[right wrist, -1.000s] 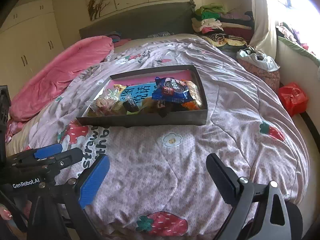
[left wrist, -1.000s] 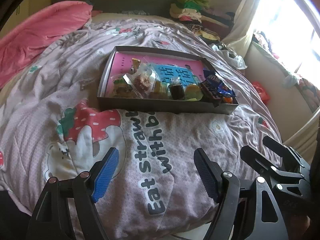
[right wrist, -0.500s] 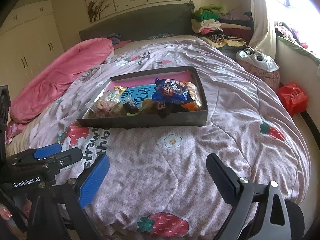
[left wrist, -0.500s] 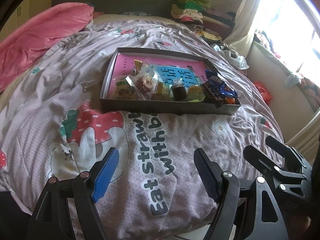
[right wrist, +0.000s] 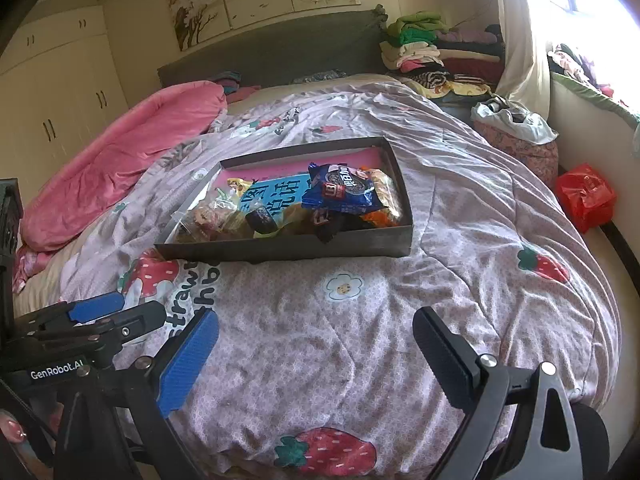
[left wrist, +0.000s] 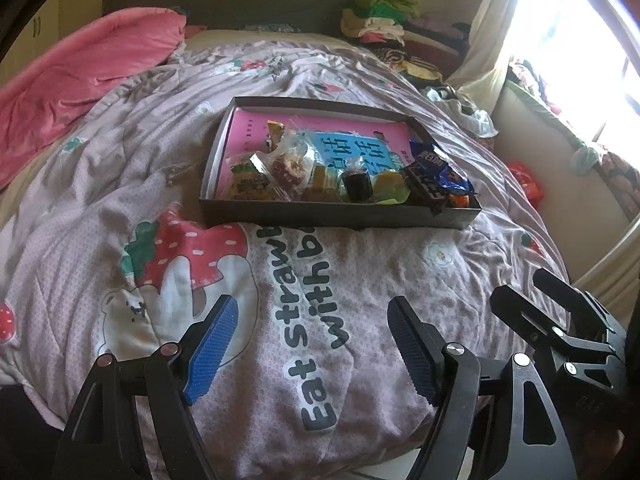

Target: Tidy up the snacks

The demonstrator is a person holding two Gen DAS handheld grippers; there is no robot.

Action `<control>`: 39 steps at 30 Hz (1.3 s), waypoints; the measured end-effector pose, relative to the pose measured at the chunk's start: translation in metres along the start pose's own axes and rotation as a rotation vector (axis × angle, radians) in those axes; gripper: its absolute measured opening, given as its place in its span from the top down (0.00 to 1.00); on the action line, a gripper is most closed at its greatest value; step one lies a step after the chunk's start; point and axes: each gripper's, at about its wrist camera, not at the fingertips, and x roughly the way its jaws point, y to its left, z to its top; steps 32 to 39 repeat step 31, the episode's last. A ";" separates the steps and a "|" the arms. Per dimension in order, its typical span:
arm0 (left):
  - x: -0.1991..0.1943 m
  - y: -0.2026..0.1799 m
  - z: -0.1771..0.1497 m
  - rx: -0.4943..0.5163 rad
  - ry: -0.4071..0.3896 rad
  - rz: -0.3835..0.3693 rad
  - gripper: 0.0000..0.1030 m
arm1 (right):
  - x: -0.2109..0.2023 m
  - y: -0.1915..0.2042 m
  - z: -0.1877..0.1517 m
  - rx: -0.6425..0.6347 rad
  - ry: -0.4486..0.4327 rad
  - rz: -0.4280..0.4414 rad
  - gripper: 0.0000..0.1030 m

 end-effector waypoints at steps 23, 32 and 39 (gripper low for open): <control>0.004 0.000 0.000 0.016 -0.002 0.055 0.24 | 0.005 -0.006 -0.002 0.022 0.004 -0.003 0.05; 0.012 0.041 0.016 -0.093 -0.033 0.065 0.24 | 0.018 -0.031 0.006 0.061 0.001 -0.054 0.04; 0.012 0.041 0.016 -0.093 -0.033 0.065 0.24 | 0.018 -0.031 0.006 0.061 0.001 -0.054 0.04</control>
